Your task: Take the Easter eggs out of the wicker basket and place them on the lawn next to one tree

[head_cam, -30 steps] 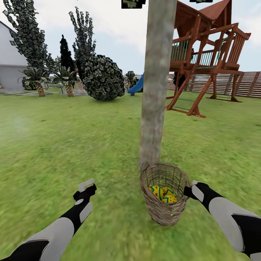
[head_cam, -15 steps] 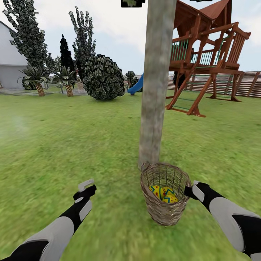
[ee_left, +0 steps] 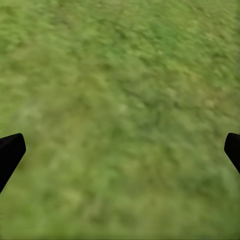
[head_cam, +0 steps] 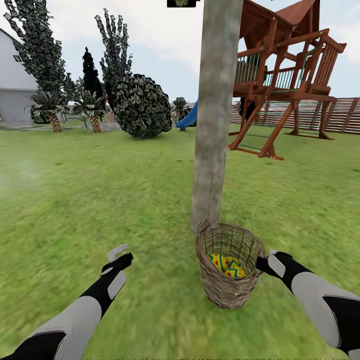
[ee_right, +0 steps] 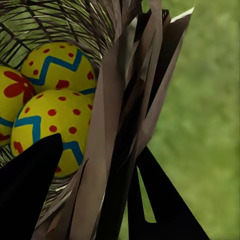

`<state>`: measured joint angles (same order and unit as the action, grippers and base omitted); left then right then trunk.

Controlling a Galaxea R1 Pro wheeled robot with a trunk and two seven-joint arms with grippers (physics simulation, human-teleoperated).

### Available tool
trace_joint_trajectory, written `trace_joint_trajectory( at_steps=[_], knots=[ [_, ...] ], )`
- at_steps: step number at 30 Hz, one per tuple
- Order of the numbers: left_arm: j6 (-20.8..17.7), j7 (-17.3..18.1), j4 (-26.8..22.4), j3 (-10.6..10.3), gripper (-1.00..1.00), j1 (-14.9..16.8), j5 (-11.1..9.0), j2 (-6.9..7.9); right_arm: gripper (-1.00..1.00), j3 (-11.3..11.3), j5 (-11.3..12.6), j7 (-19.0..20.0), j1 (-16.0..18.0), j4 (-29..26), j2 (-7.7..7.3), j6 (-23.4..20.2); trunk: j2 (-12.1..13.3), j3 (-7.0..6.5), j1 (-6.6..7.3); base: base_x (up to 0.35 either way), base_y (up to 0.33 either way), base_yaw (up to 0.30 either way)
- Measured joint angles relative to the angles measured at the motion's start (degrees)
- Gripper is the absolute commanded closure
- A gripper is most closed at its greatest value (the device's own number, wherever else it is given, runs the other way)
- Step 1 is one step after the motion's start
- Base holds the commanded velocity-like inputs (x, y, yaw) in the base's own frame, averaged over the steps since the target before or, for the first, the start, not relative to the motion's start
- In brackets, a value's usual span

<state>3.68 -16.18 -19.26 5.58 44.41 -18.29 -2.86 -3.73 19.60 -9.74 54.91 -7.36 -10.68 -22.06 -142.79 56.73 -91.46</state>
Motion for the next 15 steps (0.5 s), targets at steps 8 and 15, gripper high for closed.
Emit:
trace_joint_trajectory(
  at_steps=[8, 15],
  knots=[
    [0.1, 0.0, 0.0, 0.0, -1.00, 0.0, 0.0, 0.00, 1.00, -0.6, 1.0, -0.1, 0.1, -0.7, 0.01, 0.1, -0.5, 1.71, -0.39, 0.000, 0.000, 0.000],
    [0.1, -0.1, 0.0, 0.0, -1.00, 0.0, 0.0, 0.08, 1.00, -1.5, 1.3, -0.1, 0.1, -1.4, 0.02, 0.1, -0.6, 2.38, -0.47, 0.000, 0.000, 0.000]
  ],
)
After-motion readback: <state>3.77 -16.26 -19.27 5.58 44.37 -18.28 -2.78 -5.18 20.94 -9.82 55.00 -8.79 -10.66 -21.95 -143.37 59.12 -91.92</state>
